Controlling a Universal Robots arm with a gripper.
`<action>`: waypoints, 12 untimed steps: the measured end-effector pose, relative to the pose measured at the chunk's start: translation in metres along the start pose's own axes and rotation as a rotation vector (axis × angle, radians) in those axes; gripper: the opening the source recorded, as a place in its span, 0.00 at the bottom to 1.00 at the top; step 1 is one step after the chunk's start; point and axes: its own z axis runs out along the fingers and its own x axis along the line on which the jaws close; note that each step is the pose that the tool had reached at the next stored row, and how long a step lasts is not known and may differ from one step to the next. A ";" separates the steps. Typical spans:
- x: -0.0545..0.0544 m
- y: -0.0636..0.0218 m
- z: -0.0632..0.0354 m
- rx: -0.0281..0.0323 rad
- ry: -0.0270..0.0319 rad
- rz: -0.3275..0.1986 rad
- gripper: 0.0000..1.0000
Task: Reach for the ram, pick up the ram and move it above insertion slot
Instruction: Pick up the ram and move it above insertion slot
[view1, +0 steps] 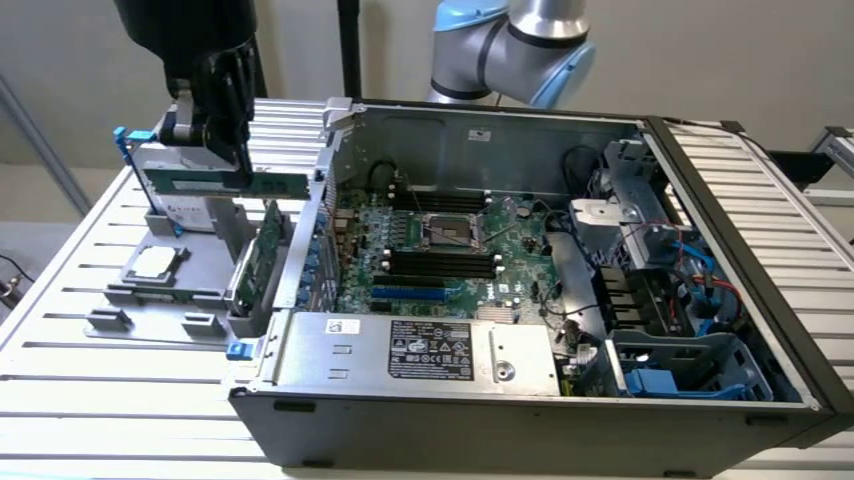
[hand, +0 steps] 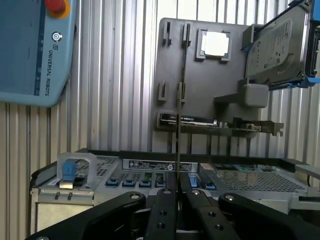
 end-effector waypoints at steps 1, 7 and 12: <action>0.000 -0.0041 -0.0002 0.0001 -0.0004 0.000 0.13; 0.001 -0.0292 -0.0016 0.0000 -0.0031 -0.002 0.13; 0.002 -0.0514 -0.0024 0.0002 -0.0055 -0.002 0.13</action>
